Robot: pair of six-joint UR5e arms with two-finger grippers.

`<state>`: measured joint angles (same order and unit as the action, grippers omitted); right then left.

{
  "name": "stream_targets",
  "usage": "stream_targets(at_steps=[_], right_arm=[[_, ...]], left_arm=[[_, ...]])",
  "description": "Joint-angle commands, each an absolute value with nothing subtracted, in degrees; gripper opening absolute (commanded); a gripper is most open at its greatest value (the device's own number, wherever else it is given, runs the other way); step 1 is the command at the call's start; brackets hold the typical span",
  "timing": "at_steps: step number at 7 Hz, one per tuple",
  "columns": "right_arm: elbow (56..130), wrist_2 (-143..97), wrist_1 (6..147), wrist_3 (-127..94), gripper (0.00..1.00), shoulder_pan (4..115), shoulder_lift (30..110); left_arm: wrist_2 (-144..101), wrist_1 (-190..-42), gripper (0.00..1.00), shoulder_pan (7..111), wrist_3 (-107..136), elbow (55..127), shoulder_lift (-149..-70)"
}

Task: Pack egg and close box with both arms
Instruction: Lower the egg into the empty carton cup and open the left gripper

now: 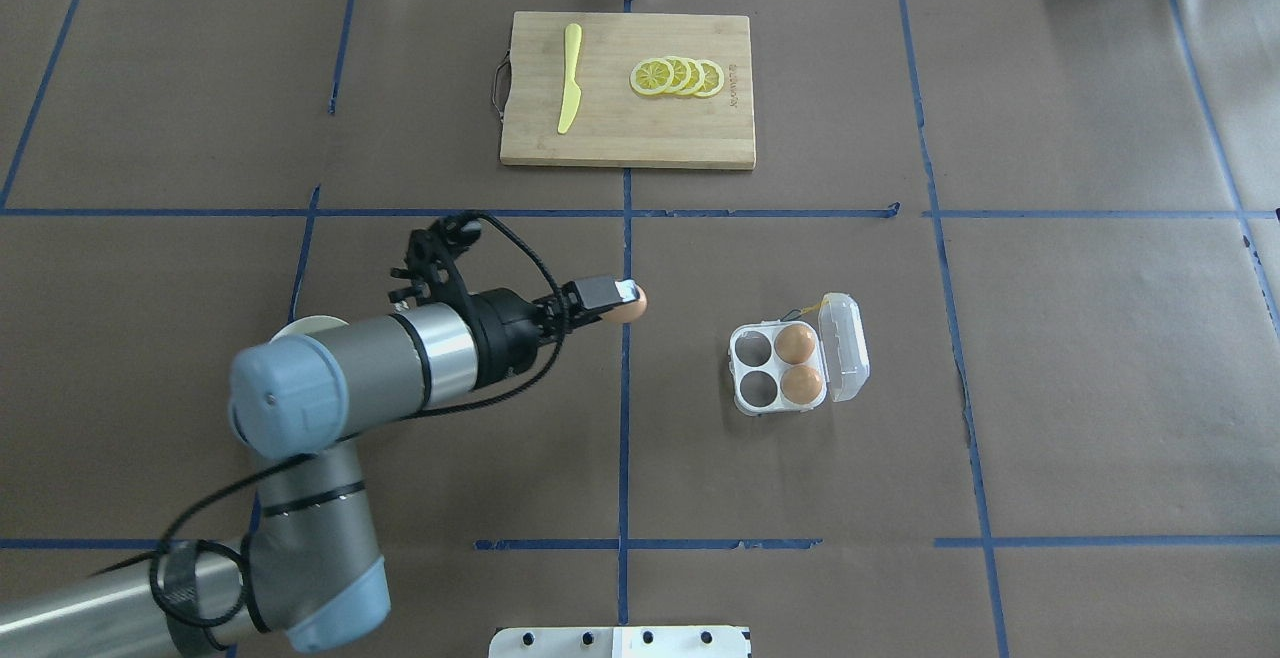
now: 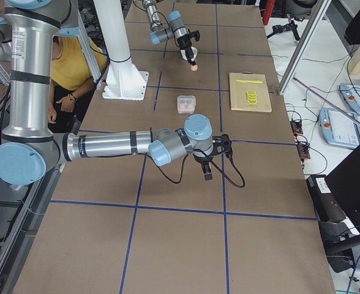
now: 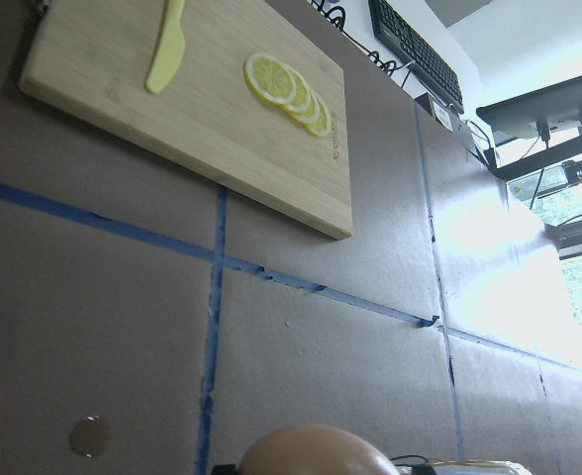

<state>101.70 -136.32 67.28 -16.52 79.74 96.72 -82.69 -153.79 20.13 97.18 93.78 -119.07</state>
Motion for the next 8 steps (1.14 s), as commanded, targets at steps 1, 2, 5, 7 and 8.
stream_targets(at_steps=[1,2,5,7,8], right_arm=[[101.7,-136.3,67.3,-16.5,1.0,79.7,96.8],[101.7,-136.3,67.3,-16.5,1.0,79.8,96.8],[101.7,-136.3,67.2,-16.5,1.0,79.8,96.7],[101.8,-136.3,67.2,-16.5,1.0,79.8,96.7],[101.8,-136.3,67.2,-16.5,1.0,79.8,96.7]], left_arm=[[-74.7,-154.0,0.32,13.8,100.8,88.3,-125.4],[-73.7,-153.9,0.32,13.0,101.4,84.6,-128.6],[-71.4,-153.9,0.34,11.4,102.4,77.9,-133.9],[-71.3,-153.9,0.36,11.1,102.5,75.9,-134.9],[-71.3,-153.8,0.36,11.0,102.5,75.5,-135.7]])
